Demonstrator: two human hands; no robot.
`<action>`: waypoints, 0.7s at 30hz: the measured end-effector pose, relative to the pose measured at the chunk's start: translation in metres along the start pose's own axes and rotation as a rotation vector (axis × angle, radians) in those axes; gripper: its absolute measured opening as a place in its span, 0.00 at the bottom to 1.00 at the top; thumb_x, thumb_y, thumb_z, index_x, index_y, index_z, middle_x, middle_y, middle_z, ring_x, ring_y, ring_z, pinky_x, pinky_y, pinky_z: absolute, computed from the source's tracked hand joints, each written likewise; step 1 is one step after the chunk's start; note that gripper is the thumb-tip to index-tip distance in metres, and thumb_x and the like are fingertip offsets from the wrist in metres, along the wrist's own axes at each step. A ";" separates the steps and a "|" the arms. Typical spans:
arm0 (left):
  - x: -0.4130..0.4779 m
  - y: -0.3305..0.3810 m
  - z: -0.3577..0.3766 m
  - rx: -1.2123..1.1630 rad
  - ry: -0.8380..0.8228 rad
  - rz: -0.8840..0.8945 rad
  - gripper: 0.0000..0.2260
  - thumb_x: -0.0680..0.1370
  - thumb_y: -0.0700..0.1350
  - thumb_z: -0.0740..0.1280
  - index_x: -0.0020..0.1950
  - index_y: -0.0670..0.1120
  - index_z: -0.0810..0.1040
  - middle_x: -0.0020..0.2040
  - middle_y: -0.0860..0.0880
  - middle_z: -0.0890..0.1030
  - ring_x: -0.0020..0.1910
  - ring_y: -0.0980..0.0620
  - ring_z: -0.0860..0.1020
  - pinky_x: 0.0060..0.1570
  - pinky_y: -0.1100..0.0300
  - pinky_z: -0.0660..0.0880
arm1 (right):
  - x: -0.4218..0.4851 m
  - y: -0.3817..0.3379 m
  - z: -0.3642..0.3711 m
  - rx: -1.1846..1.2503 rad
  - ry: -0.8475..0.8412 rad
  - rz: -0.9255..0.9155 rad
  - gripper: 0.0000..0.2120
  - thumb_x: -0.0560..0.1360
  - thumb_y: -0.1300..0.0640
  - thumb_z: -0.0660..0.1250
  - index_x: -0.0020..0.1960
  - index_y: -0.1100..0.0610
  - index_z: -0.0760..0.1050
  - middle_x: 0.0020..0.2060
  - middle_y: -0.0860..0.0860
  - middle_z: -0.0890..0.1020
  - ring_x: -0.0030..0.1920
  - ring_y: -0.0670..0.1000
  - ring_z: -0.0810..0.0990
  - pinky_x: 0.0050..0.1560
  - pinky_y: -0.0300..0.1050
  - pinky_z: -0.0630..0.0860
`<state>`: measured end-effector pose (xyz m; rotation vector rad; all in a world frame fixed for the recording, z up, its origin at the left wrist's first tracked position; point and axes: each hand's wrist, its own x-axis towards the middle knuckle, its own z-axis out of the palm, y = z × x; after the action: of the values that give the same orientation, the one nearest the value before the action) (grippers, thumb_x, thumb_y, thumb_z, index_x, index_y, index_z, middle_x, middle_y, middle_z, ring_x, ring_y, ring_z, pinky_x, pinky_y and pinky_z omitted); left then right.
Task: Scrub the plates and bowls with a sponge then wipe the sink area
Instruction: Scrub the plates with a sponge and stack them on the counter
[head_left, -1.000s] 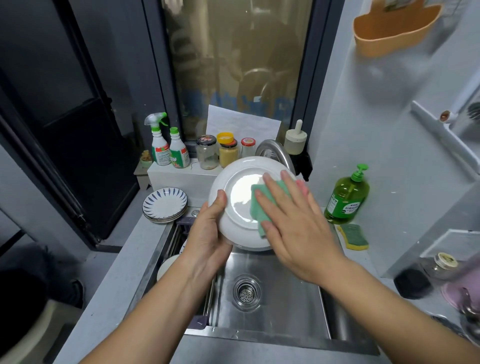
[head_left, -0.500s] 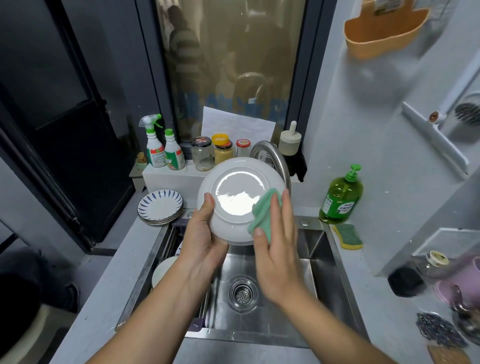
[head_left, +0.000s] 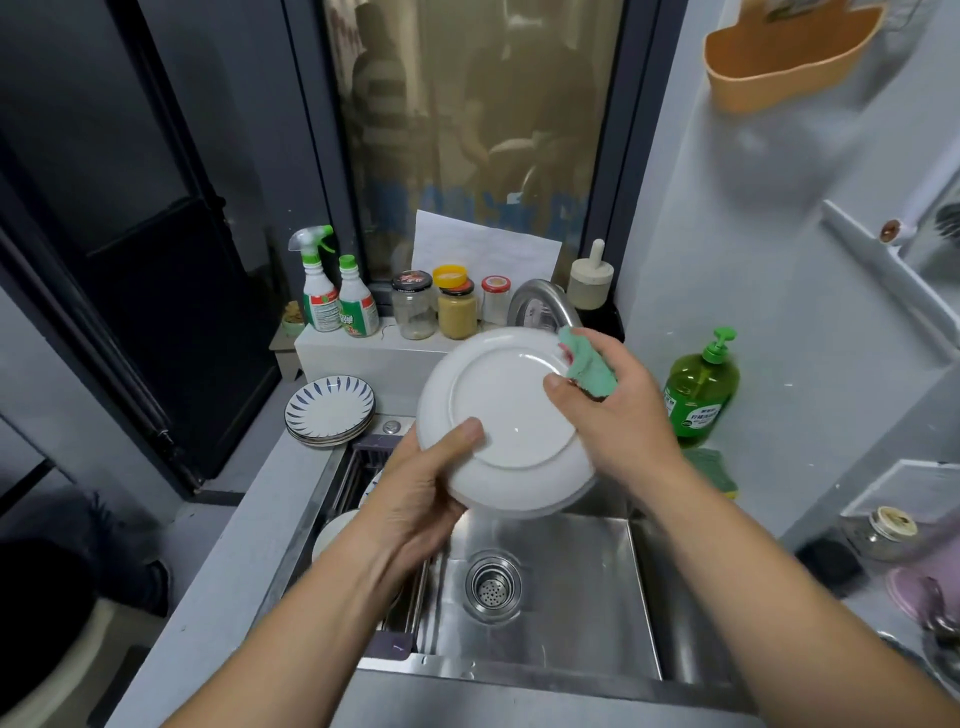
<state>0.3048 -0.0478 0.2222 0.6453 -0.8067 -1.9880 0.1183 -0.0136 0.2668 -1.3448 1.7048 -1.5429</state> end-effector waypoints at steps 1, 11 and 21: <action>0.001 0.007 -0.004 0.034 -0.033 -0.043 0.38 0.62 0.43 0.84 0.70 0.39 0.77 0.62 0.37 0.83 0.58 0.41 0.84 0.56 0.45 0.82 | 0.003 -0.005 -0.008 0.002 -0.112 0.005 0.24 0.73 0.59 0.76 0.67 0.50 0.76 0.58 0.46 0.82 0.57 0.45 0.81 0.57 0.37 0.77; 0.029 0.010 -0.007 0.110 0.174 -0.121 0.18 0.76 0.39 0.71 0.66 0.39 0.79 0.57 0.36 0.85 0.50 0.40 0.85 0.49 0.46 0.84 | -0.002 0.011 -0.003 -0.099 -0.188 0.063 0.20 0.79 0.52 0.68 0.71 0.46 0.72 0.65 0.42 0.77 0.63 0.43 0.76 0.65 0.41 0.71; 0.037 -0.016 -0.005 -0.290 0.389 -0.101 0.16 0.80 0.47 0.68 0.62 0.38 0.79 0.54 0.35 0.86 0.59 0.34 0.82 0.67 0.36 0.72 | -0.093 0.059 0.071 -0.212 -0.189 -0.182 0.28 0.82 0.50 0.49 0.77 0.42 0.39 0.77 0.38 0.30 0.78 0.38 0.37 0.75 0.34 0.46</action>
<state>0.2825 -0.0749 0.2022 0.8743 -0.2508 -1.9324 0.1961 0.0275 0.1700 -1.7370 1.7033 -1.3060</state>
